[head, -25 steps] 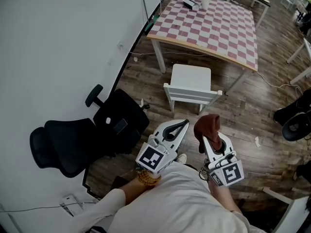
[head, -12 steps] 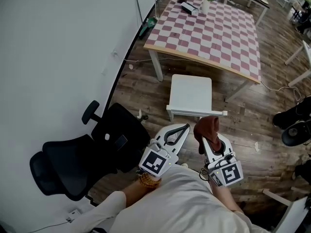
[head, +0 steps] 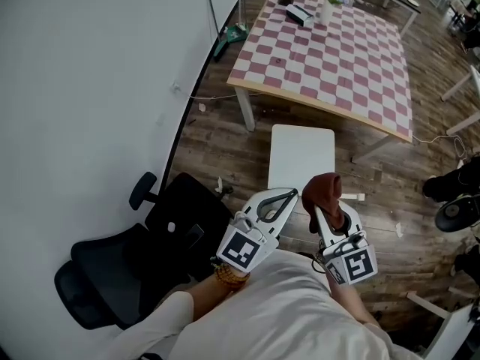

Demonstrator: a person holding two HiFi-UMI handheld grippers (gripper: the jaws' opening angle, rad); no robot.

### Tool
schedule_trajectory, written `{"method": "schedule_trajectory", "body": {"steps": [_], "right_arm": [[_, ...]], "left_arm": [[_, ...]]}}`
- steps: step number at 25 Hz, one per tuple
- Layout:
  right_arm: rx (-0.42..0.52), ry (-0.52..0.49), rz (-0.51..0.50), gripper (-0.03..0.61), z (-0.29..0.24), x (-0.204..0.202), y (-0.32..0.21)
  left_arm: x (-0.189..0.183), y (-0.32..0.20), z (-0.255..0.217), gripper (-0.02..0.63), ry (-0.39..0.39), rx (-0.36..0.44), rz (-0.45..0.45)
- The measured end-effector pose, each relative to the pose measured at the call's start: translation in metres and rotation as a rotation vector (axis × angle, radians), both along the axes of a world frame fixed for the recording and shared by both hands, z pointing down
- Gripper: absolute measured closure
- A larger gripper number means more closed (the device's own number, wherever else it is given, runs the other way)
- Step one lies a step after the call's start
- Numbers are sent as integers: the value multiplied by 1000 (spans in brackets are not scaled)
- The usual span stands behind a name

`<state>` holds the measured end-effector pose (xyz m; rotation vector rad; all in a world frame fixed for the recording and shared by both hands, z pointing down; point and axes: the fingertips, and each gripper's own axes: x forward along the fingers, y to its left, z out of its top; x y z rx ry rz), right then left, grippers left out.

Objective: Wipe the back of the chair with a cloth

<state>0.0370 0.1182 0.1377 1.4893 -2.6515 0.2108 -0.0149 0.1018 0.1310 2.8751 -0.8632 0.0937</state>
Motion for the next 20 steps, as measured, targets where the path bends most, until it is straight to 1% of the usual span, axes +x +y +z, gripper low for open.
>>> {"method": "schedule_trajectory", "body": {"steps": [4, 8, 14, 17, 20], "right_arm": [[6, 2, 16, 499, 0, -5, -19], [2, 10, 14, 498, 2, -1, -29], [-8, -2, 7, 497, 7, 7, -44], [-34, -1, -17, 499, 16, 9, -49], [-65, 27, -60, 497, 26, 9, -57]], "left_arm": [[-6, -19, 3, 594, -6, -4, 15], [-1, -32, 6, 594, -16, -11, 31], [8, -50, 17, 594, -44, -25, 15], [12, -57, 27, 594, -97, 1, 37], [12, -62, 46, 590, -179, 5, 81]]}}
